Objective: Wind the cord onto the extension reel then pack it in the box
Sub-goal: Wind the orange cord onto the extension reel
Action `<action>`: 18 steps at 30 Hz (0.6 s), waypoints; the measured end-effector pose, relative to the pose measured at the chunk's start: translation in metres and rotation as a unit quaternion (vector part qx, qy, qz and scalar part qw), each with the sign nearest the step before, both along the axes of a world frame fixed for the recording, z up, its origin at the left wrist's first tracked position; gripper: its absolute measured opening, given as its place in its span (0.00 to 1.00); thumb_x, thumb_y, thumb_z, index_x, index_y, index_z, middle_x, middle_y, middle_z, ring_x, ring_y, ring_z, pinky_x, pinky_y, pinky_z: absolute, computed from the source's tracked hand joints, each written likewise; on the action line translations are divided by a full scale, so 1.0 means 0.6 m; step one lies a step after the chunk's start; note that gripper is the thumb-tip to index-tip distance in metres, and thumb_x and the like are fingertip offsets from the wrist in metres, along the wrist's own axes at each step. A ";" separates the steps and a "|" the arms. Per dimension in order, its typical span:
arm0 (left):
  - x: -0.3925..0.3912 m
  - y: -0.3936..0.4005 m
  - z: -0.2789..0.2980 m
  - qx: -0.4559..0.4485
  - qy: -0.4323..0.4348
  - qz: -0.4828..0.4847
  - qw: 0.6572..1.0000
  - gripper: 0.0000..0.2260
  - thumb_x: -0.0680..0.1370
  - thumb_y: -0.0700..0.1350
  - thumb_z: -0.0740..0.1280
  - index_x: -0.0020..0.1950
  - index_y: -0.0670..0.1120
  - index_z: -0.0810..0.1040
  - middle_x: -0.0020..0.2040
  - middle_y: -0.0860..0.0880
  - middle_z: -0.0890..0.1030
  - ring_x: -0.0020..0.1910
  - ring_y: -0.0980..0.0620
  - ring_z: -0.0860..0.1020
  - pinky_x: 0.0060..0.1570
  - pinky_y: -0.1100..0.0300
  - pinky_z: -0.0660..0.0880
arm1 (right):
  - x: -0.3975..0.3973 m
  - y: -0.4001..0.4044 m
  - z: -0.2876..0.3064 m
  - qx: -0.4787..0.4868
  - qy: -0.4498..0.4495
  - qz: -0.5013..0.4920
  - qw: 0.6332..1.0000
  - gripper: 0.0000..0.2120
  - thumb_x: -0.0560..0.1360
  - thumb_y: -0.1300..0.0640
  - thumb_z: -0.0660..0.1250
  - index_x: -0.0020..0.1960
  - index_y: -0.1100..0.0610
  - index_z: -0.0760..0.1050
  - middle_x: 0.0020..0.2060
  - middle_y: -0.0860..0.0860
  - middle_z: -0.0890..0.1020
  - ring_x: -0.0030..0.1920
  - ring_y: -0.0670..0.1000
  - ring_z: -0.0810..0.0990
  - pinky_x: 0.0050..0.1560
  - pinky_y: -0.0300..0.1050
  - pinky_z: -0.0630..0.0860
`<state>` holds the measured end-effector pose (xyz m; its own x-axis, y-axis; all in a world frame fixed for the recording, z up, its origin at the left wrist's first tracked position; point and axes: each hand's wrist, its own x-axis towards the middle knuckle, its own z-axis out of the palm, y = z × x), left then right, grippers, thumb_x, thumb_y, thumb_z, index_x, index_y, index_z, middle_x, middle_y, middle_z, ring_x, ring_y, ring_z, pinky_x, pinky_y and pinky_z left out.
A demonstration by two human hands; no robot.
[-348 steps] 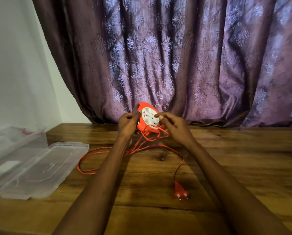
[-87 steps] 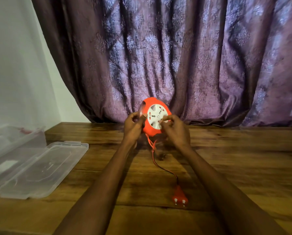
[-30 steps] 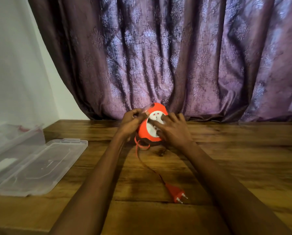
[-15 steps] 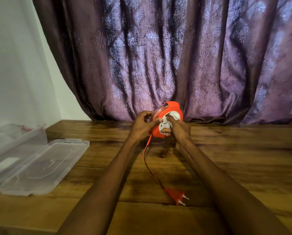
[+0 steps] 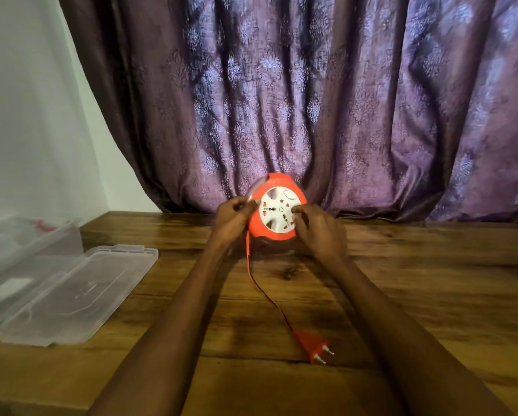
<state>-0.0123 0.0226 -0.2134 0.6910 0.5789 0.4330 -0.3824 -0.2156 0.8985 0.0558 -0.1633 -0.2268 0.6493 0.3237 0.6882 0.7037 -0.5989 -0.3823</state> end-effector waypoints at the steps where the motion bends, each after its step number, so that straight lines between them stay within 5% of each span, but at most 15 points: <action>1: -0.001 0.007 0.001 -0.015 0.000 -0.010 1.000 0.08 0.77 0.42 0.70 0.38 0.45 0.78 0.28 0.53 0.77 0.26 0.57 0.70 0.28 0.64 0.69 | 0.006 -0.009 0.001 -0.041 -0.083 0.014 0.996 0.10 0.78 0.50 0.65 0.58 0.48 0.80 0.53 0.52 0.81 0.51 0.59 0.81 0.44 0.52 0.77; 5: -0.001 0.023 -0.004 0.016 0.032 -0.039 0.999 0.08 0.72 0.49 0.73 0.35 0.47 0.82 0.36 0.43 0.77 0.37 0.48 0.70 0.39 0.50 0.67 | 0.029 -0.030 -0.001 -0.130 -0.242 0.109 0.955 0.14 0.73 0.50 0.66 0.59 0.45 0.76 0.58 0.52 0.76 0.51 0.58 0.76 0.45 0.53 0.76; 11: -0.002 0.016 -0.013 0.049 0.060 -0.064 0.995 0.11 0.67 0.56 0.74 0.34 0.49 0.82 0.28 0.53 0.78 0.26 0.57 0.71 0.26 0.64 0.68 | 0.020 -0.010 -0.007 -0.289 -0.260 0.119 0.914 0.35 0.62 0.54 0.74 0.66 0.37 0.69 0.71 0.50 0.69 0.61 0.56 0.73 0.50 0.50 0.70; 15: -0.003 0.027 -0.016 0.047 0.068 -0.072 0.994 0.09 0.72 0.50 0.75 0.37 0.46 0.82 0.30 0.50 0.79 0.26 0.55 0.72 0.30 0.62 0.69 | 0.001 -0.004 -0.008 -0.322 -0.268 0.099 0.903 0.29 0.68 0.53 0.65 0.67 0.35 0.67 0.71 0.54 0.70 0.62 0.57 0.73 0.52 0.52 0.68; 18: -0.004 0.029 -0.014 0.068 0.075 -0.071 0.992 0.11 0.69 0.56 0.75 0.36 0.48 0.82 0.30 0.52 0.80 0.27 0.57 0.72 0.30 0.63 0.70 | -0.006 -0.008 -0.009 -0.325 -0.275 0.070 0.902 0.27 0.70 0.50 0.55 0.68 0.33 0.67 0.73 0.53 0.69 0.60 0.57 0.72 0.52 0.53 0.66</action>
